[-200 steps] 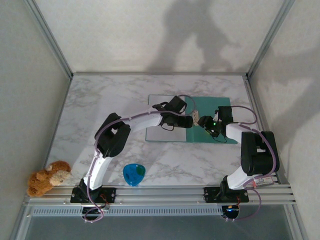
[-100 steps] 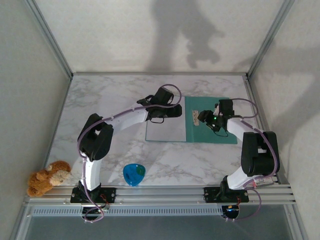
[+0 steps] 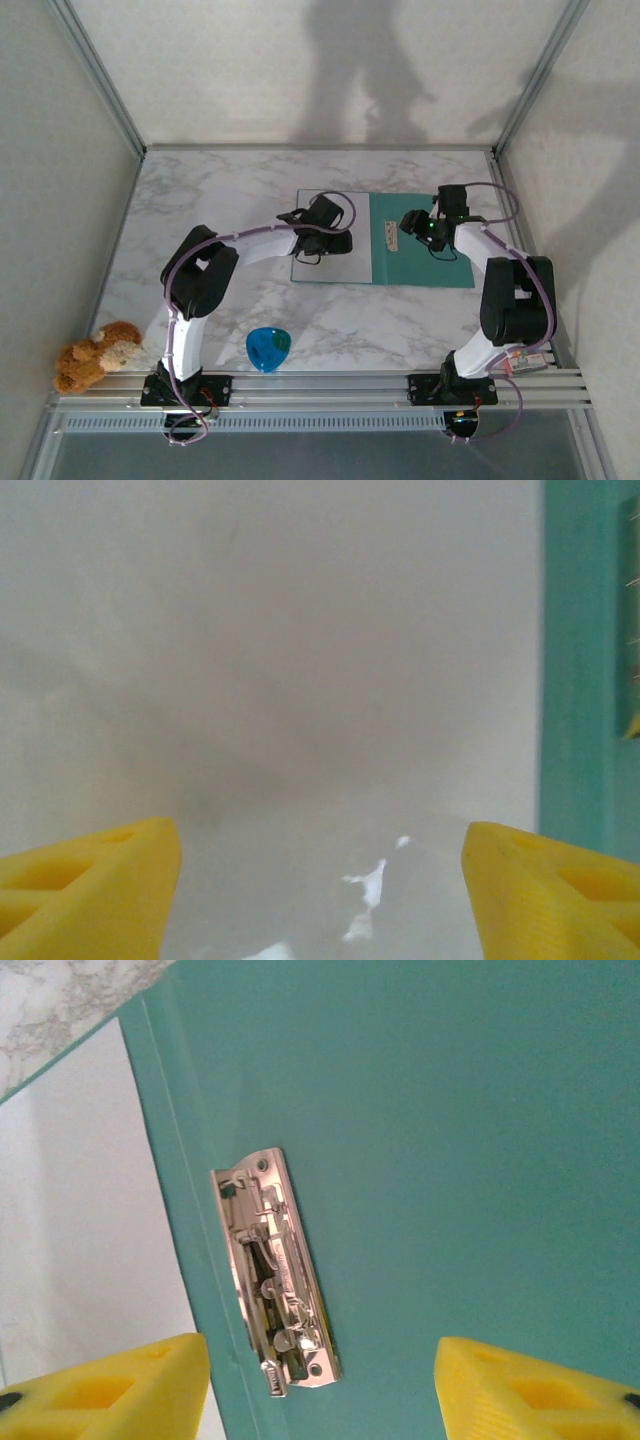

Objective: Put the files into the folder

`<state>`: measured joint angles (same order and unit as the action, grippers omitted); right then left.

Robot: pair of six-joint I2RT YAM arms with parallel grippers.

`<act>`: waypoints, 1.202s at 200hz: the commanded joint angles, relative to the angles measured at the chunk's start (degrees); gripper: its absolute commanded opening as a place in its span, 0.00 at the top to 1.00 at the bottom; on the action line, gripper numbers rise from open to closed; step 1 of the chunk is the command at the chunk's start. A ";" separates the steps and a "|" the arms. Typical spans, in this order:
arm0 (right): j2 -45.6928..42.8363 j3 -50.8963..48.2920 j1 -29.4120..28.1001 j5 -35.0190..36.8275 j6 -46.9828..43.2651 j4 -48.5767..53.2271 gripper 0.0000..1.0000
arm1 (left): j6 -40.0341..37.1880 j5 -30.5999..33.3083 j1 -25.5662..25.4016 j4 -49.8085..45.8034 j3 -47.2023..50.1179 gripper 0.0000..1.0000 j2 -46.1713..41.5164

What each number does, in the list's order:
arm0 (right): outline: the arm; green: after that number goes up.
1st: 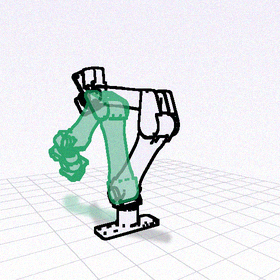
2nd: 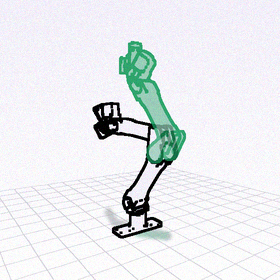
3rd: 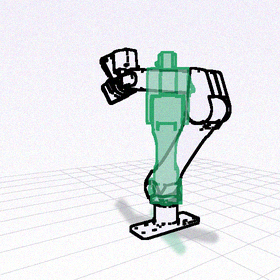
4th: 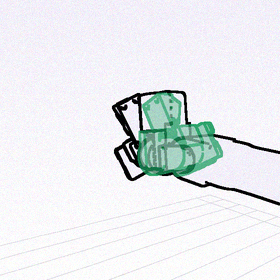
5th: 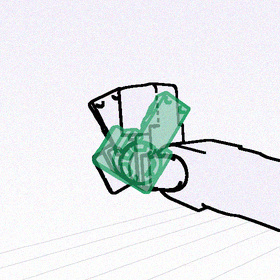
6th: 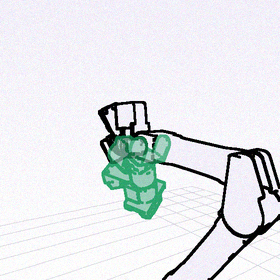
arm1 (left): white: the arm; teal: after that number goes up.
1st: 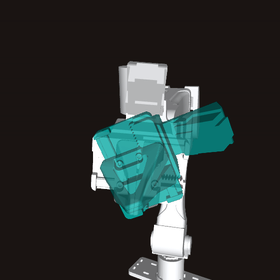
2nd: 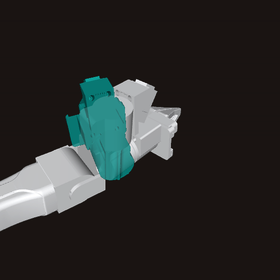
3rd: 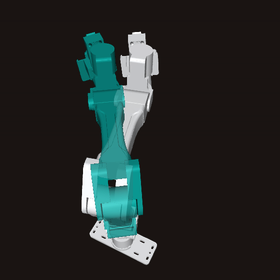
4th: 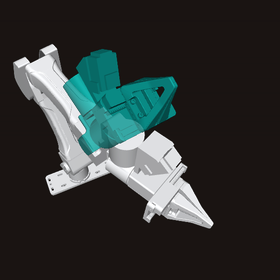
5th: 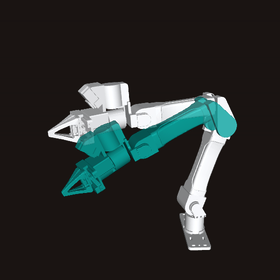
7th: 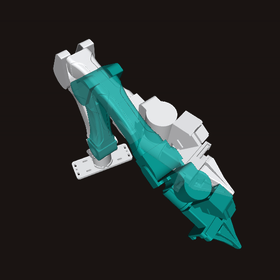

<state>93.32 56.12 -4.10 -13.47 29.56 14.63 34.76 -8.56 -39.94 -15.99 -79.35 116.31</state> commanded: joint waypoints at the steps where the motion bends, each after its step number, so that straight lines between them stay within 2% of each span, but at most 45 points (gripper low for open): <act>1: 2.53 1.44 0.28 -0.08 0.19 0.88 0.39 | 1.17 -1.00 0.61 1.74 2.92 0.26 -0.60; 89: 3.83 2.15 -0.10 -6.55 2.20 0.88 0.41 | 1.67 -1.25 5.42 4.78 16.27 0.26 -5.91; 136: 3.90 1.81 -2.27 -7.00 2.21 0.86 0.41 | 1.32 0.45 7.37 3.21 20.29 0.25 -10.36; 180: 5.68 0.98 -4.02 -8.82 2.52 -1.62 0.42 | -0.07 7.42 3.85 -5.63 12.69 0.25 -11.37; 204: 5.35 -0.20 -4.79 -10.34 3.15 -3.53 0.42 | 1.71 19.65 0.91 -14.65 3.87 0.26 -9.80; 240: 5.54 -1.87 -5.27 -12.94 3.27 -5.69 0.42 | 2.40 19.30 -3.47 -14.78 -4.73 0.26 -7.29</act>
<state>98.43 55.99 -8.84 -23.81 32.25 11.11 36.07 6.48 -40.56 -26.35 -79.29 106.89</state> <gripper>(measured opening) 0.580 0.744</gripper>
